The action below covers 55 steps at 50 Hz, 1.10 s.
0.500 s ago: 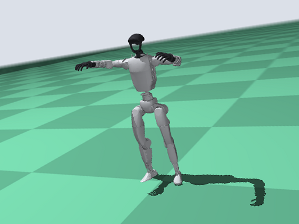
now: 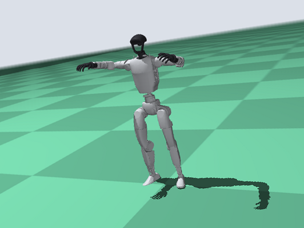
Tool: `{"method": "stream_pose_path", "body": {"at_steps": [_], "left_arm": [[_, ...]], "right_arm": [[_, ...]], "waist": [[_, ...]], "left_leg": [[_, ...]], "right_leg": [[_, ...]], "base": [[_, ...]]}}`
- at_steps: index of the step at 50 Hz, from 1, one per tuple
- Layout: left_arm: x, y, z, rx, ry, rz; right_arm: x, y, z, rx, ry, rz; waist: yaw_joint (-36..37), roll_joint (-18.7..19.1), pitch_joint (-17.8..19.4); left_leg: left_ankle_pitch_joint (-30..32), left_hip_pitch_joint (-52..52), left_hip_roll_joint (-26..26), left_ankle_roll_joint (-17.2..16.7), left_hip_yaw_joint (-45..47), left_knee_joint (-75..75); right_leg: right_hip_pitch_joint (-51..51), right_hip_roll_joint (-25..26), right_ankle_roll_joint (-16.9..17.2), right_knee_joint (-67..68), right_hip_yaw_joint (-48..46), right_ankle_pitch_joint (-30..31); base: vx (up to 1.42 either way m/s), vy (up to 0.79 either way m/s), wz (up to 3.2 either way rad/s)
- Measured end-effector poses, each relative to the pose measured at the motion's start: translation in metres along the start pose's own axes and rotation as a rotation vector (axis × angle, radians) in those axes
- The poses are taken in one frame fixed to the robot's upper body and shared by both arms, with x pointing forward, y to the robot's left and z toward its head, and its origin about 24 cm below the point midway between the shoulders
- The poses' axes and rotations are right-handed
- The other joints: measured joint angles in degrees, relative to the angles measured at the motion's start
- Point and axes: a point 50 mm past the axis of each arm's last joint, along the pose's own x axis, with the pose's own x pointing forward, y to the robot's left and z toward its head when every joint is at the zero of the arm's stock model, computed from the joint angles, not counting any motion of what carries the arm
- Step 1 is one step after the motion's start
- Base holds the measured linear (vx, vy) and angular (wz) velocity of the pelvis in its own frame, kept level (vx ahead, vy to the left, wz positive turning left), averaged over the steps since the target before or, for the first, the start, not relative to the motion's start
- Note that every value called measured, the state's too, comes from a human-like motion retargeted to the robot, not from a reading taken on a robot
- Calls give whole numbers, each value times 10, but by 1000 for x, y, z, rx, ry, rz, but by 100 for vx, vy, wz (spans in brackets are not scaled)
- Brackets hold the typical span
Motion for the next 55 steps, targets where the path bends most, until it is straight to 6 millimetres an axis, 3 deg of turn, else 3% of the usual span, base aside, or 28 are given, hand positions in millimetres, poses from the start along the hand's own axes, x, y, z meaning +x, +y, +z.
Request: {"method": "stream_pose_path", "body": {"at_steps": [18, 38, 50, 55], "left_arm": [[1, -4, 5, -16, -28, -22], [1, -7, 5, -24, -35, -29], [-3, -15, 3, -48, -46, -44], [-6, -26, -2, -108, -43, -37]], "right_arm": [[1, -6, 16, 38, -76, -26], [1, -5, 14, 26, -70, -22], [-3, 2, 12, 50, -66, -29], [-9, 12, 12, 165, -50, -75]], "waist": [[0, -1, -1], [1, -2, 3], [3, 0, 9], [8, 2, 11]], "left_leg": [[0, 2, 2, 0, 3, 1], [10, -6, 9, 0, 0, -1], [13, -11, 11, -2, -2, -4], [13, -12, 10, 1, -2, -5]], "right_leg": [[1, 2, 0, 0, 2, -1], [-5, 10, 0, -3, 0, 0], [-9, 13, 0, -5, -3, 2], [-10, 12, 0, -6, -2, 3]], "base": [[0, 0, 0], [0, -1, 0], [0, 0, 0], [0, 0, 0]]}}
